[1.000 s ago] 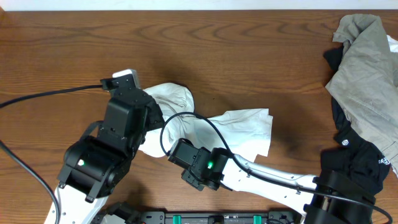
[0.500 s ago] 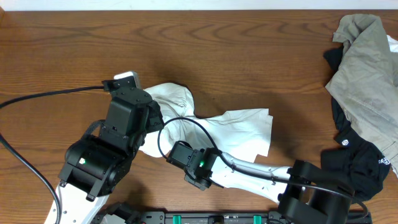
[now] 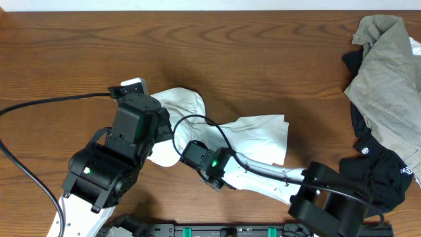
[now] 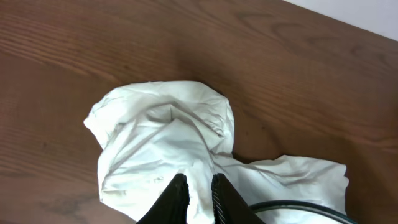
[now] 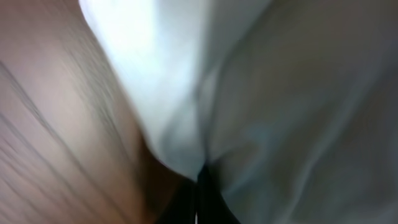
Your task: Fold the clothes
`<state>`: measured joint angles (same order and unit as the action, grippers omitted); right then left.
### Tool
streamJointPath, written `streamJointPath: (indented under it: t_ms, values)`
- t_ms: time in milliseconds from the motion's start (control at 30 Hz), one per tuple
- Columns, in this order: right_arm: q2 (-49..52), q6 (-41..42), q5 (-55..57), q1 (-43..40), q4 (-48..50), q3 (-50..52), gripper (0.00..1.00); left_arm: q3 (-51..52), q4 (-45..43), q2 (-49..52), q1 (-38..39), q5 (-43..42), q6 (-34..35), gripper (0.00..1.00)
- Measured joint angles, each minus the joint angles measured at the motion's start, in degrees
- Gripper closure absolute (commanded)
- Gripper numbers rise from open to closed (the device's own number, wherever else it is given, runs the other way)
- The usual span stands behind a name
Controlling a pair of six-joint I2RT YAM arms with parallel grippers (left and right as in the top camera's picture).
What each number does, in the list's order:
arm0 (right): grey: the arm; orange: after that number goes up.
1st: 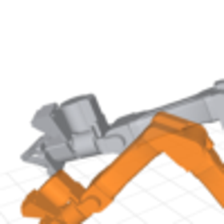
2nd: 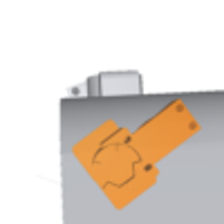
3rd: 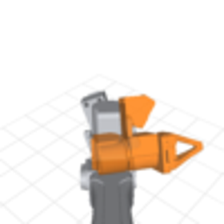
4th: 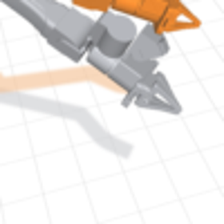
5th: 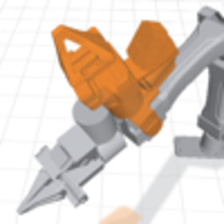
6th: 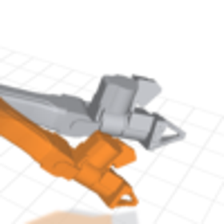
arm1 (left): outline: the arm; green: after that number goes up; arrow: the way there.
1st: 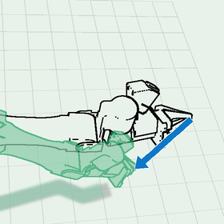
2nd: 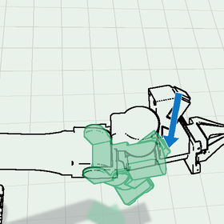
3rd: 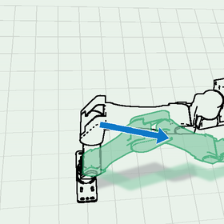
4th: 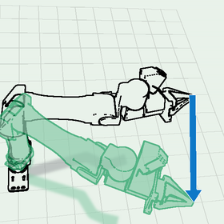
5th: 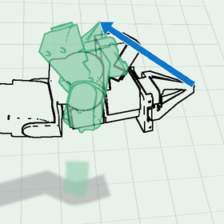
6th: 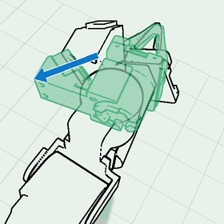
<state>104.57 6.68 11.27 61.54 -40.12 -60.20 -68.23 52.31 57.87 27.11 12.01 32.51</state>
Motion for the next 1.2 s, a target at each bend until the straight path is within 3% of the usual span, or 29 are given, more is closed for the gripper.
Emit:
streamJointPath:
  t_ms: [233,433,633,767,800,933,1200]
  values:
    - [-11.21,0.66,2.34,-2.75,-15.54,-11.15,0.96,0.00,0.04,-0.02,0.00,0.02,0.00,0.83]
    - [-20.35,-0.59,3.15,-15.67,-15.61,-19.87,0.99,0.00,0.24,0.00,0.00,0.02,0.00,0.83]
    - [-13.00,-1.73,-1.46,-35.23,-15.08,-19.87,0.99,0.00,0.33,0.00,0.00,0.02,0.00,0.83]
    - [-7.74,-1.97,-6.78,-39.89,-19.58,-19.50,0.96,0.00,1.81,0.00,0.00,0.00,0.00,0.83]
    - [-6.82,-1.99,-8.26,-40.22,-21.22,-19.28,0.96,0.00,2.45,0.00,0.00,0.02,0.02,0.75]
    - [-5.81,-2.29,-12.31,-38.56,-26.05,-18.56,0.92,0.00,4.85,0.00,0.00,0.00,0.39,0.70]
    - [-5.84,-2.95,-13.92,-23.87,-27.63,-18.47,0.80,0.00,5.99,0.81,0.00,0.02,0.44,0.50]
